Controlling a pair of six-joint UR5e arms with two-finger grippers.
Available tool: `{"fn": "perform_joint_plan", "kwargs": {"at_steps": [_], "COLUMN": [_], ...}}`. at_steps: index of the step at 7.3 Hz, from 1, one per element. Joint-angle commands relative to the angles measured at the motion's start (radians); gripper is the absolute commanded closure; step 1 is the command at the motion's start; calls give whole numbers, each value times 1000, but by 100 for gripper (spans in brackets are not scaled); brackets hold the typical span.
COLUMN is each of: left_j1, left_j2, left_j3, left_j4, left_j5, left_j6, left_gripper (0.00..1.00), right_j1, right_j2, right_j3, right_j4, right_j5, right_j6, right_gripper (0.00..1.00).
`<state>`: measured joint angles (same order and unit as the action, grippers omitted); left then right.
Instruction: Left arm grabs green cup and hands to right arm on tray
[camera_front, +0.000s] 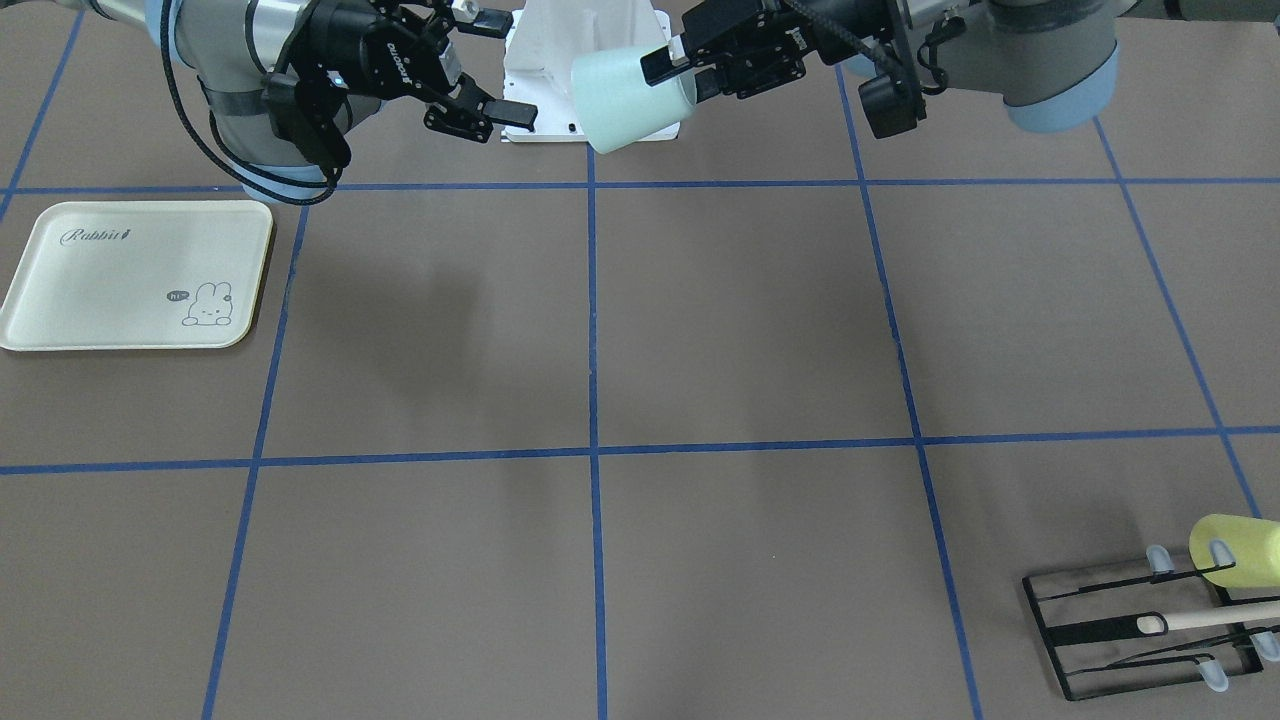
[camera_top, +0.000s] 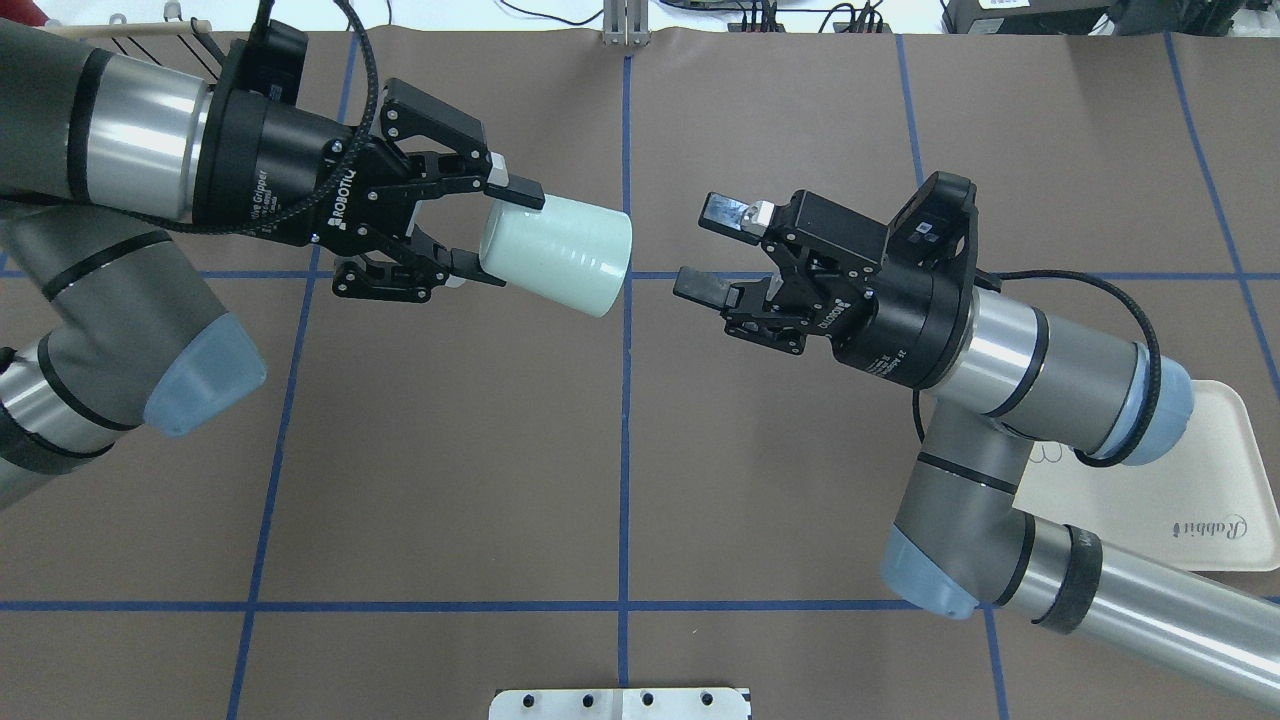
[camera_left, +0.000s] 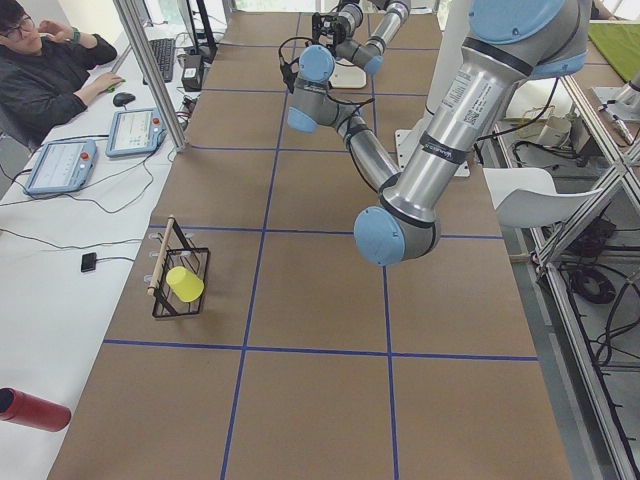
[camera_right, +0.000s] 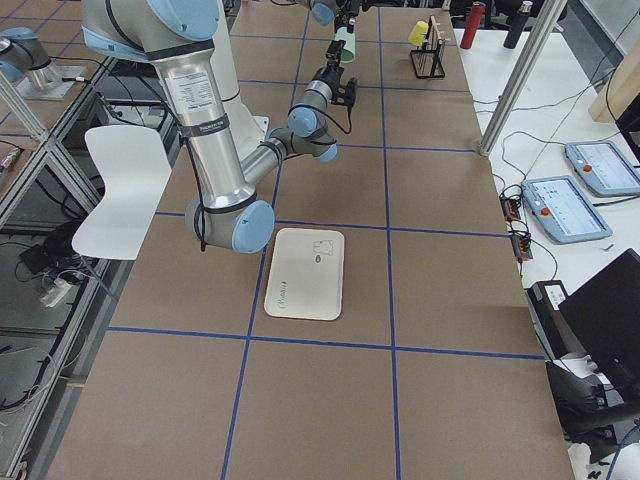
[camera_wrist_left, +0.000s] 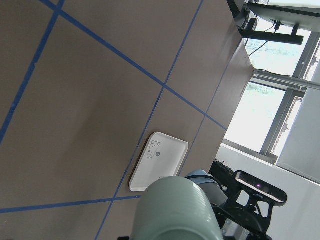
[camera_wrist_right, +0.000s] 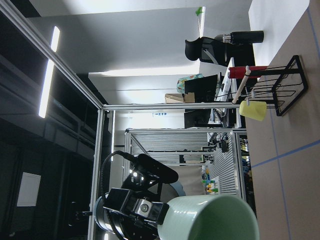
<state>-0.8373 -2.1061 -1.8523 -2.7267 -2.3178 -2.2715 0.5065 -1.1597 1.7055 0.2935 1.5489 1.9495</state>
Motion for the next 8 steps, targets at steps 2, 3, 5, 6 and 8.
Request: {"fn": "perform_joint_plan", "kwargs": {"at_steps": [2, 3, 5, 6, 8], "left_j1": [27, 33, 72, 90, 106], "left_j2": [-2, -2, -11, -11, -14], "left_j3": [-1, -1, -1, -1, -1], "left_j4": [-56, -56, -57, -57, -57], "left_j5": [28, 28, 60, 63, 63], "left_j6": [-48, -48, -48, -48, -46], "left_gripper": [100, 100, 100, 100, 100], "right_j1": [-40, -49, -65, -69, -75], "right_j2": [5, 5, 9, 12, 26], "right_j3": [-1, 0, 0, 2, 2], "right_j4": [47, 45, 47, 45, 45], "right_j5": [-56, -70, -72, -82, -92], "right_j6": [0, 0, -1, -1, -1], "right_gripper": [1, 1, 1, 1, 1]}}
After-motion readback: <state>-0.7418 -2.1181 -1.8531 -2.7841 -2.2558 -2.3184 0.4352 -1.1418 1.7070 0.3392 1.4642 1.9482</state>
